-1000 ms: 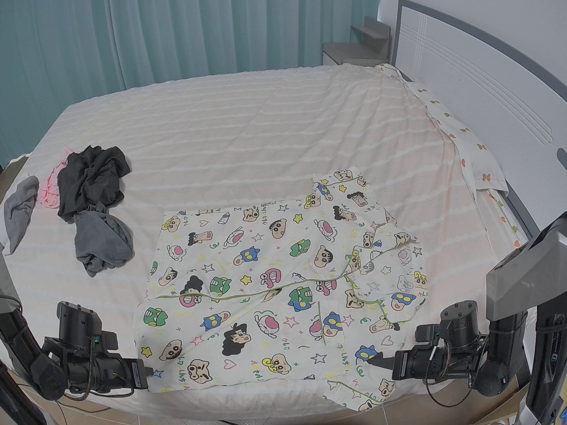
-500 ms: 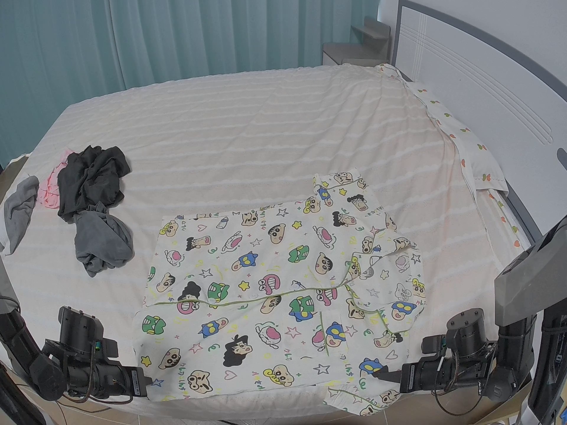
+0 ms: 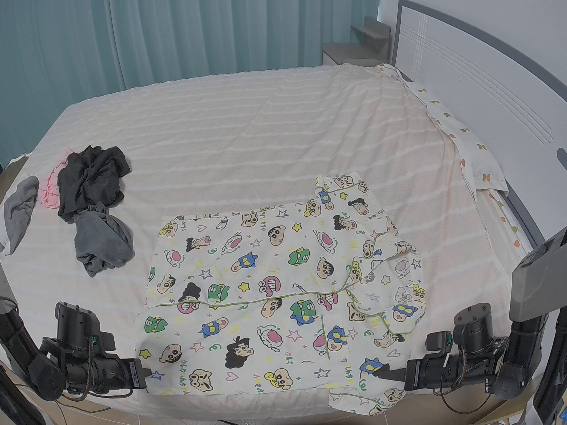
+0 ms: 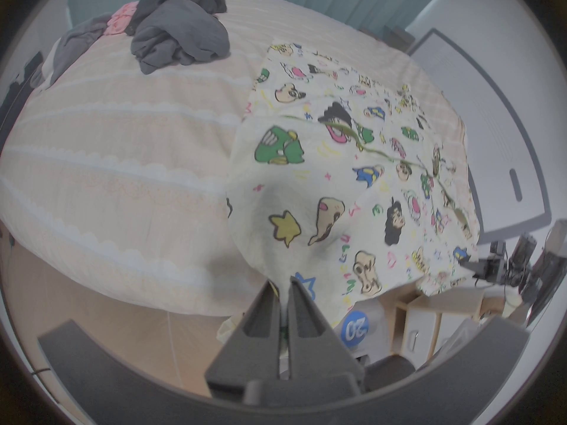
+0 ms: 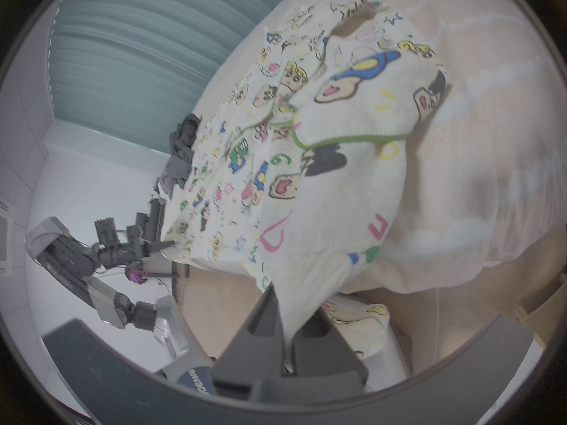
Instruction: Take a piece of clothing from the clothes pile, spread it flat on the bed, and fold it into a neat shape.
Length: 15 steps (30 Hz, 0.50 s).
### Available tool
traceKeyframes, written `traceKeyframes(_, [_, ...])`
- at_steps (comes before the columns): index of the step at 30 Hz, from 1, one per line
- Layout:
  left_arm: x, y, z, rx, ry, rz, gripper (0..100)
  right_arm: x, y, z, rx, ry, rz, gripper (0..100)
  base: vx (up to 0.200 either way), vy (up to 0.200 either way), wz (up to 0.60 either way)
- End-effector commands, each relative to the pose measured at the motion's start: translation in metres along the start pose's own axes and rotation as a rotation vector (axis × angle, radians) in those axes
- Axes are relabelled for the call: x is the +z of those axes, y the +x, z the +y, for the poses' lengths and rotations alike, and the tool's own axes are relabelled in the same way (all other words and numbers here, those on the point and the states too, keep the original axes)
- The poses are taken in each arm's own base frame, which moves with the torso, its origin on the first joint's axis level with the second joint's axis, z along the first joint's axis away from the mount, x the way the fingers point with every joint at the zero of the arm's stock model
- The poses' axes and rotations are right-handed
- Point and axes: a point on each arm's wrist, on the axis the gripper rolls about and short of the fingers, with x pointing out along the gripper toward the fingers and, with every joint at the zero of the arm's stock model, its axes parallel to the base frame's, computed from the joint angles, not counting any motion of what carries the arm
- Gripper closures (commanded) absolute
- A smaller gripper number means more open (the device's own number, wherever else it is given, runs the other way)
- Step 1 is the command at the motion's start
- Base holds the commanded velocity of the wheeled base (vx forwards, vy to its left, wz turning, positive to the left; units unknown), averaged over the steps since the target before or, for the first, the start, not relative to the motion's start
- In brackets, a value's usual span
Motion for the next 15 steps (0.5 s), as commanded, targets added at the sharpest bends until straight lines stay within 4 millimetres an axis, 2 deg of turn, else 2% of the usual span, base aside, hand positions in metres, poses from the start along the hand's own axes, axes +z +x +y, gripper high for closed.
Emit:
traceKeyframes(1, [0.010, -0.004, -0.004, -0.036, -0.067, -0.096, 100, 0.012, -0.017, 0.008, 0.078, 0.024, -0.088, 100, 0.000, 0.000, 0.00])
traceKeyframes(11, [0.035, -0.004, -0.015, -0.101, -0.149, -0.213, 100, 0.035, -0.024, 0.010, 0.138, 0.013, -0.223, 100, 0.000, 0.000, 0.00])
traceKeyframes(12, [0.046, -0.001, -0.018, -0.119, -0.201, -0.239, 100, 0.044, -0.021, 0.010, 0.150, 0.007, -0.257, 100, 0.000, 0.000, 0.00])
traceKeyframes(15, [0.054, 0.006, -0.020, -0.107, -0.232, -0.250, 100, 0.059, -0.018, 0.008, 0.159, 0.004, -0.313, 100, 0.000, 0.000, 0.00])
